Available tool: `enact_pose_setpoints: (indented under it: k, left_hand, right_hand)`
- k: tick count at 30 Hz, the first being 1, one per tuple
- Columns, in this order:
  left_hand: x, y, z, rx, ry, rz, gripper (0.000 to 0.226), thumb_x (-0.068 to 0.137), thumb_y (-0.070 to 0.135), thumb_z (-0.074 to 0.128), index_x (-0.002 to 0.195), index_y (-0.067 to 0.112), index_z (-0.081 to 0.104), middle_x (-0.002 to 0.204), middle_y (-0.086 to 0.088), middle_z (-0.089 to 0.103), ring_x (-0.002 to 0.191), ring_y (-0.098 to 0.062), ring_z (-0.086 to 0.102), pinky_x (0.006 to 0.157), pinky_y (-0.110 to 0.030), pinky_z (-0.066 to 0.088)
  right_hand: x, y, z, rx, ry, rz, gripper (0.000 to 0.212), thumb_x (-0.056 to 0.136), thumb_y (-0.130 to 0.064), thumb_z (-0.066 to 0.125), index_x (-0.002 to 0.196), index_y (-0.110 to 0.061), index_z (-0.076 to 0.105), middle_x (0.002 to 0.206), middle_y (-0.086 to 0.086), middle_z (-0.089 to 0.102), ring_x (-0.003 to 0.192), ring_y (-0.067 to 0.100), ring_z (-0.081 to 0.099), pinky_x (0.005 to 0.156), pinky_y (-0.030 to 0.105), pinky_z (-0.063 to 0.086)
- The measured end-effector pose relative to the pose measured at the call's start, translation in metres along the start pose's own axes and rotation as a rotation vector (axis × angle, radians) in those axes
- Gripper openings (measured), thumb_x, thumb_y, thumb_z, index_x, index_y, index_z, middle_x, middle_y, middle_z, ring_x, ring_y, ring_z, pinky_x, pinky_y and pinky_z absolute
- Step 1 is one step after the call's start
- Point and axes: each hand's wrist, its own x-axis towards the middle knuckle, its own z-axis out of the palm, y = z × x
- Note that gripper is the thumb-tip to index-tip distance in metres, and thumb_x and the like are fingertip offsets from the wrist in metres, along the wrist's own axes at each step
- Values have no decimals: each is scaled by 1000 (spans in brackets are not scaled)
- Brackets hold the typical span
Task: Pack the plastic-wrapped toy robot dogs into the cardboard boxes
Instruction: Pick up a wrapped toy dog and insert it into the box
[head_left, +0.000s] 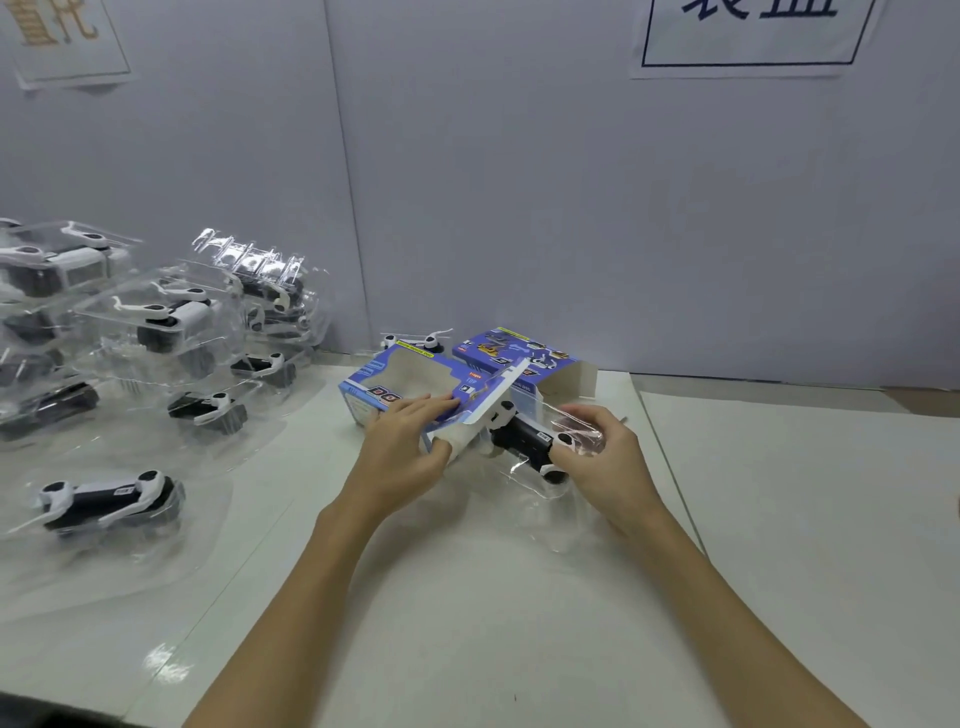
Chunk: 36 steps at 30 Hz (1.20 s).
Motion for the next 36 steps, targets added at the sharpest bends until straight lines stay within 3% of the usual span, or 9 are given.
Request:
enact_pose_setpoints:
  k: [4,6,12,15,19,23,27,31,36]
  left_hand:
    - [1,1,12,0,184,65,10,94,12,71,96,4,77,82,-2,71,80,-29,61,72,-43,52]
    - [4,3,18,3,213,58,22,101,15,67,92,-3,74,74,-10,65,70,-34,55,62,-44,48]
    - [2,17,24,-80,237,84,25,101,22,65,117,7,78,91,-11,74,75,-22,55,62,-25,37]
    - [1,25,27,-90,251,76,20,101,18,67,112,7,80,82,-10,71,72,-29,58,67,-33,38]
    - [1,31,29,-52,327,100,16,101,17,68,103,7,81,62,9,47,60,-4,42,69,-38,37]
    - [-1,35,28,70,346,142,10,98,14,72,98,8,80,62,3,54,59,-21,47,98,-55,47]
    - [-2,42,29,184,325,217,5,86,1,81,86,6,78,64,-6,66,59,-32,61,59,-27,42]
    - [3,36,31,119,217,92,13,94,10,71,102,14,80,85,-5,75,80,-28,65,68,-35,45]
    - [-5,46,35,-55,302,147,6,90,18,81,85,18,82,64,2,63,64,-16,51,57,-33,38]
  right_hand:
    - [1,0,2,13,-46,33,42,84,-1,73,121,-20,68,115,-9,73,114,12,68,94,26,55]
    - [0,-1,5,32,27,18,42,82,1,75,119,-19,69,114,-8,72,112,11,69,96,30,56]
    - [-4,0,10,110,155,31,49,80,2,76,114,-28,58,115,-1,70,108,11,68,97,46,58]
    - [-8,-2,19,126,190,33,52,82,3,74,121,-25,53,126,2,59,115,16,62,96,44,58]
    - [-9,-9,21,85,195,33,52,83,2,73,123,-25,53,129,3,56,118,18,57,85,24,56]
    - [-14,-12,20,33,219,63,52,81,0,74,125,-22,56,123,2,61,114,20,59,96,41,54]
    - [-16,-10,26,-24,223,81,43,83,-2,72,119,-22,63,126,6,60,114,17,56,94,30,48]
    - [-14,-10,24,-113,95,35,30,87,-9,68,108,-30,69,128,4,61,102,-2,56,74,2,38]
    - [-18,-7,41,-11,182,-24,36,89,-6,69,111,-32,55,131,4,51,96,-16,54,73,1,42]
